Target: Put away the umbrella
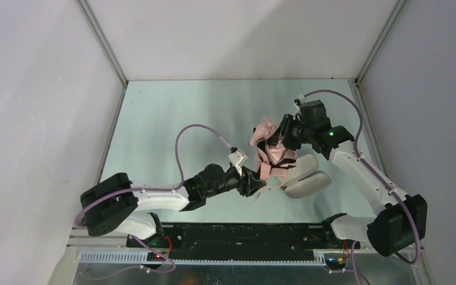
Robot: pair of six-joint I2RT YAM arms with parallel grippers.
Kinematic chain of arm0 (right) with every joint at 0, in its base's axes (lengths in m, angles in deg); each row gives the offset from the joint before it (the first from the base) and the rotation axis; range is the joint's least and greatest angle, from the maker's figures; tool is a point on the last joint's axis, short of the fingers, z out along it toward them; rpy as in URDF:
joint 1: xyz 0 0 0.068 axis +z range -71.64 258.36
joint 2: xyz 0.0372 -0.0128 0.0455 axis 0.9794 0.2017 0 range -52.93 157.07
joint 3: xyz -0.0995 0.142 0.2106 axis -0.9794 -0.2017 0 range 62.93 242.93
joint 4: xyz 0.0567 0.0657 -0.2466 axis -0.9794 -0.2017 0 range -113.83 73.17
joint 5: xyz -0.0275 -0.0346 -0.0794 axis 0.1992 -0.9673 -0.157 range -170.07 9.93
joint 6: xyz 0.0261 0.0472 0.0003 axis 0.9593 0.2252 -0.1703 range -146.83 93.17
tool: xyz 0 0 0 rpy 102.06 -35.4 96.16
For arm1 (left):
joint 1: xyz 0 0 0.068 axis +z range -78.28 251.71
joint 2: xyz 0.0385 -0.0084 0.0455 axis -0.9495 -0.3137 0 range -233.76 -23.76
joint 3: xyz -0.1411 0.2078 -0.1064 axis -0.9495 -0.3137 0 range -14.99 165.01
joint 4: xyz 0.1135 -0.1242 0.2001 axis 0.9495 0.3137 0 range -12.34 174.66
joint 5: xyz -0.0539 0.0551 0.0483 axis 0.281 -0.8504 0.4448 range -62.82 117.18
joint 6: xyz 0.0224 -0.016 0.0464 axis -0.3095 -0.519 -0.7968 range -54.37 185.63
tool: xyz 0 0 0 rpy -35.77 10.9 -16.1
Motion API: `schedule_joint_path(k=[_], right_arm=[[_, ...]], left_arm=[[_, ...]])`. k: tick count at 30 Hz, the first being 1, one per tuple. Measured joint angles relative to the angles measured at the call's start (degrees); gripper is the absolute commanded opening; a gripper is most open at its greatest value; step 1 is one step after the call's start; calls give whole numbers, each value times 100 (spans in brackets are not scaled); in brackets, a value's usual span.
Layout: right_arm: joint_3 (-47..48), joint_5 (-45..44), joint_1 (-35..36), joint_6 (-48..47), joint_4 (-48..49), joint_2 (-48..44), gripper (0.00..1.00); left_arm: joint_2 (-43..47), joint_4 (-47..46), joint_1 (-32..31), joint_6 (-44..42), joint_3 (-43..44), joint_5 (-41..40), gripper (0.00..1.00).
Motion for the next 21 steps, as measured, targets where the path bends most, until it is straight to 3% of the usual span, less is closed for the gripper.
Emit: schedule_joint_path(k=[6,11,21], right_arm=[[11,46,-83,-4,-59,-39,0],[11,37,-199,-46,-247,-46,0],[11,-262,-249,-498,-601,-48,0]], left_arm=[[-203,-487,-17,2,0,225,4],[50,-251,-33,-55,24,520,0],[1683,3563,295,-706,1248,772,0]])
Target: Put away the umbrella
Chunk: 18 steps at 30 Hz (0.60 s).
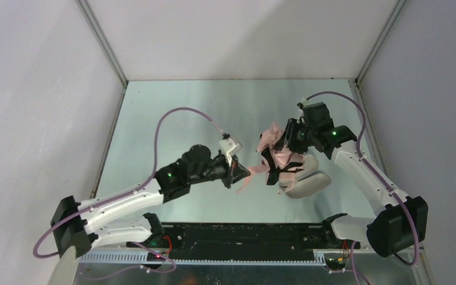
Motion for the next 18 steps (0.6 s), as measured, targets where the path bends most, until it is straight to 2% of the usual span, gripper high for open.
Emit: schedule_joint_path(k=[7,13,18], right_arm=[[-50,424,249,-295,-35,-24,0],[-348,1010,234,-354,-11,-188,0],[-588,1764,-46,-240,87,-389,0]], left_arm=[[50,2192,1215,-411,966,256,0],[-756,3460,1388,-953,2052,120,0],[-977,3687,1408,-1388,2236,271,0]])
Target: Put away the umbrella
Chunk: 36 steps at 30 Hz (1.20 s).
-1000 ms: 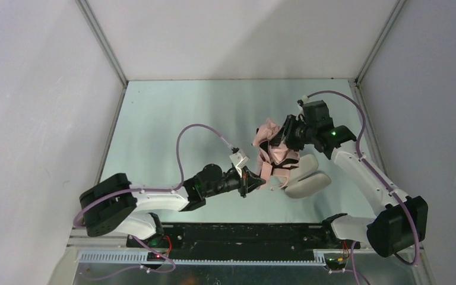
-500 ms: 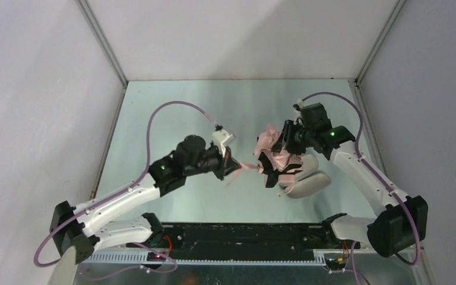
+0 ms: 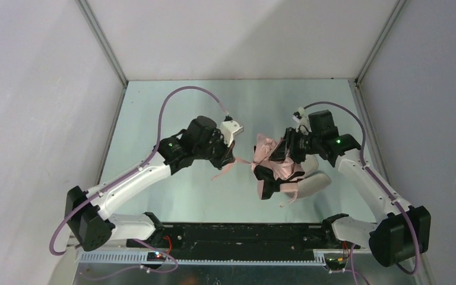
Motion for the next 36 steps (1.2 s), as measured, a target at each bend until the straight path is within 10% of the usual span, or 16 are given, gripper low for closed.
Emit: schedule_joint_path(k=[21,36], right_arm=[[-905,2518,-966,3093,2157,-732,0],[-1320,1211,-997,6186,3692,-1676,0]], left_arm=[[-1071,-3154,4,-590,-1027,1097,9],[-188,-4798,4,369,-2302,343,44]])
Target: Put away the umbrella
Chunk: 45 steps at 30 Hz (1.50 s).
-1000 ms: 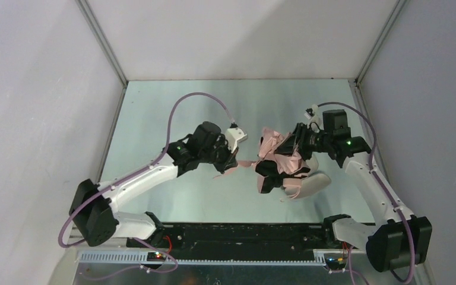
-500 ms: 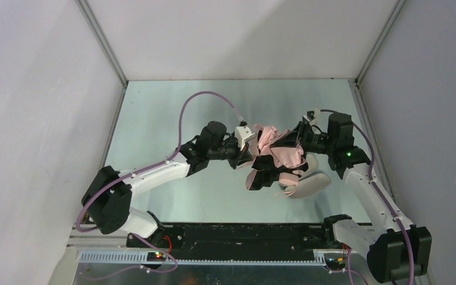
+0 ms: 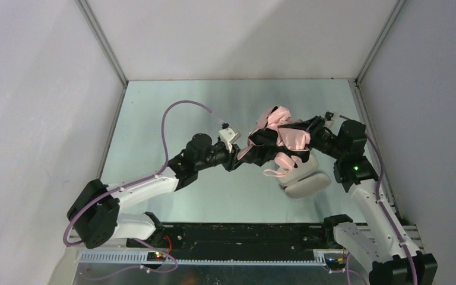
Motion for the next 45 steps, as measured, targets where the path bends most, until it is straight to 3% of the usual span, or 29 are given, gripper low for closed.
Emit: schedule_joint_path(k=[6,18,28,30,36,38,45], right_arm=[[-111,-852,0,595,-339,-546,0],[-131,-1985,389,1458,-498,-1001,0],[-131,-2719,1049,1768,-481,-1082,0],[-131,-2817,1119,1803,-463,-1082,0],[-131,-3042,1257,1886,-450,-1082,0],[-131,-3121,1290,1908,-442,-1082,0],[-131,-3526,1523,1961,-90,-1023,0]], left_arm=[[278,-356,0,181,-361,-562,62],[651,-1668,-319,236,-1239,-1434,65],[-90,-2870,-579,229,-1038,-1626,68],[-236,-3016,-649,232,-946,-1650,60],[-695,-3366,-730,227,-608,-1786,13],[-855,-3480,-752,232,-518,-1808,8],[-1427,-3722,-994,249,-164,-1659,4]])
